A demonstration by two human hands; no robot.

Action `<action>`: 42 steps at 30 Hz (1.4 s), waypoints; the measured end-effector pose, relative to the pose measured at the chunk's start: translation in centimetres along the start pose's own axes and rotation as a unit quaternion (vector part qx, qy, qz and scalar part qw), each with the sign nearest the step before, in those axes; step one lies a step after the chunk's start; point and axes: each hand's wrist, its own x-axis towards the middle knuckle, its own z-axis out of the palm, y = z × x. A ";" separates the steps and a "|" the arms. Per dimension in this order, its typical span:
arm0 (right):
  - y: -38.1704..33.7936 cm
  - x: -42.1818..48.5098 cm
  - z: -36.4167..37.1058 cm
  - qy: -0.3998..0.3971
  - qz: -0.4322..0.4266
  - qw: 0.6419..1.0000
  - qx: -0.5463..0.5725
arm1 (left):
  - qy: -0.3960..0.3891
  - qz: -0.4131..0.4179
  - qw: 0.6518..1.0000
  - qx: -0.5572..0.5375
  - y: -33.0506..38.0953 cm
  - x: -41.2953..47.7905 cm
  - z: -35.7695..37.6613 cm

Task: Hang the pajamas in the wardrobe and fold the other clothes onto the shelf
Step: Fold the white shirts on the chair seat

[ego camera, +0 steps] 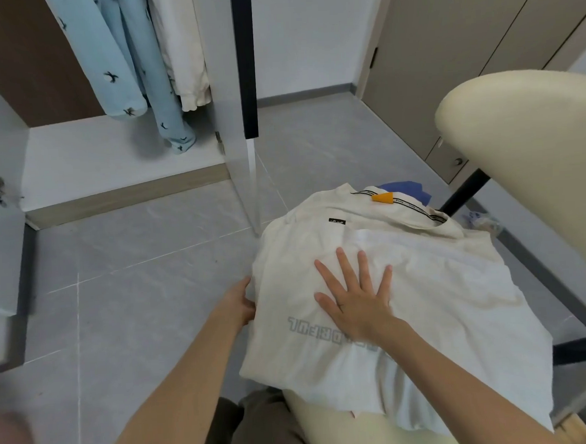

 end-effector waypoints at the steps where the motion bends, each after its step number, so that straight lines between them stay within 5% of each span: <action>1: 0.0 0.0 0.0 -0.002 0.000 1.000 -0.001 | 0.008 0.024 0.999 0.048 -0.4 0.2 -0.1; 4: 0.0 0.1 -0.1 -0.006 0.000 1.000 -0.007 | -0.017 0.078 0.980 0.185 -1.5 0.7 0.0; 8: 0.0 0.3 -0.1 -0.011 0.007 1.000 -0.016 | -0.090 0.052 0.982 0.157 -1.6 0.8 1.0; 12: 0.0 0.5 0.1 -0.012 0.011 1.000 -0.020 | -0.079 0.081 0.976 0.187 -1.2 0.3 1.0; 19: -0.1 0.5 0.2 -0.015 0.016 1.000 -0.017 | -0.122 0.126 0.984 -0.042 1.1 0.2 -2.2; 25: -0.4 0.3 0.0 -0.015 0.032 0.999 -0.011 | -0.166 0.204 0.963 -0.052 4.0 -2.6 -3.2; 29: -0.5 0.2 0.1 -0.004 0.037 0.999 -0.008 | -0.142 0.271 0.952 -0.001 5.0 -4.0 -3.5; 35: -0.5 0.4 -0.1 -0.012 0.044 0.999 -0.016 | 0.014 0.343 0.937 0.066 6.7 -5.5 -5.6; 42: -0.7 -0.6 -1.4 -0.017 0.025 0.999 -0.015 | -0.001 0.391 0.910 0.138 7.1 -8.8 -3.2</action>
